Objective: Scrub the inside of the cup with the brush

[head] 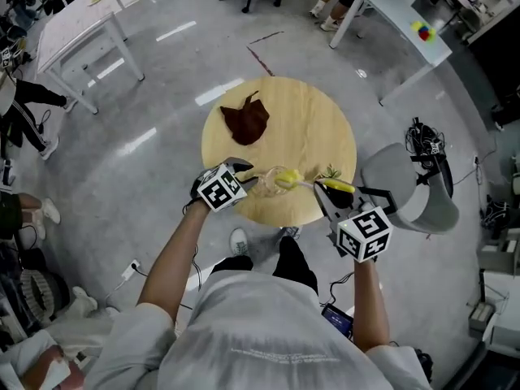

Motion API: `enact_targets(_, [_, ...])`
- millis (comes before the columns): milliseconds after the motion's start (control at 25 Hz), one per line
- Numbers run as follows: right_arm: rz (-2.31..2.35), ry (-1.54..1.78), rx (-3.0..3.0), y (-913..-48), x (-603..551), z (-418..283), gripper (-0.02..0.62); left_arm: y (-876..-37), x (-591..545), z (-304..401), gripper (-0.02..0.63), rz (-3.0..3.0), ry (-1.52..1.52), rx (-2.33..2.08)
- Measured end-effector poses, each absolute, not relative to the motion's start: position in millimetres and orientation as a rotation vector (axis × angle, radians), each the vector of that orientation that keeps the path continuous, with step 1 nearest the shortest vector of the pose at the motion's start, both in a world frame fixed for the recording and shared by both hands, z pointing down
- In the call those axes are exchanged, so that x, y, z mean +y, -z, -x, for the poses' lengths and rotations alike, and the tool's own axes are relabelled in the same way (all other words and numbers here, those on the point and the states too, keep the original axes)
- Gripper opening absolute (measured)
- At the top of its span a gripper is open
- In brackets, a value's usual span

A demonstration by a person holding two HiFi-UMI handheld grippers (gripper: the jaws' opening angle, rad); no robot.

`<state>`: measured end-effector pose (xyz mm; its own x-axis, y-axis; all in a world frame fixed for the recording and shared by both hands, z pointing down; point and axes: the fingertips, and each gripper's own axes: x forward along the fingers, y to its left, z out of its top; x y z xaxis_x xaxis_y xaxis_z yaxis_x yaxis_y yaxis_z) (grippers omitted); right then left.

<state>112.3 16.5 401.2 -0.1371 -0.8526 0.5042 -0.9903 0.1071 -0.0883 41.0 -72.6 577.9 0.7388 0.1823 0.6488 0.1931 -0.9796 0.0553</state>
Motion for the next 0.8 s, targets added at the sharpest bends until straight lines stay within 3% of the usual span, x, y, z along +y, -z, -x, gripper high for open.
enact_targets(520, [-1.792,-0.737,-2.106,-448.8,1.0,-118.6,0.063,-649.8,-63.2,-52.7,0.143,2.860,1.295,-0.294])
enact_targets(800, [-1.815,-0.779,-2.103,-463.0,-6.6,-121.2,0.063,-658.3,-65.5,-60.0,0.094,2.882,1.257,-0.270])
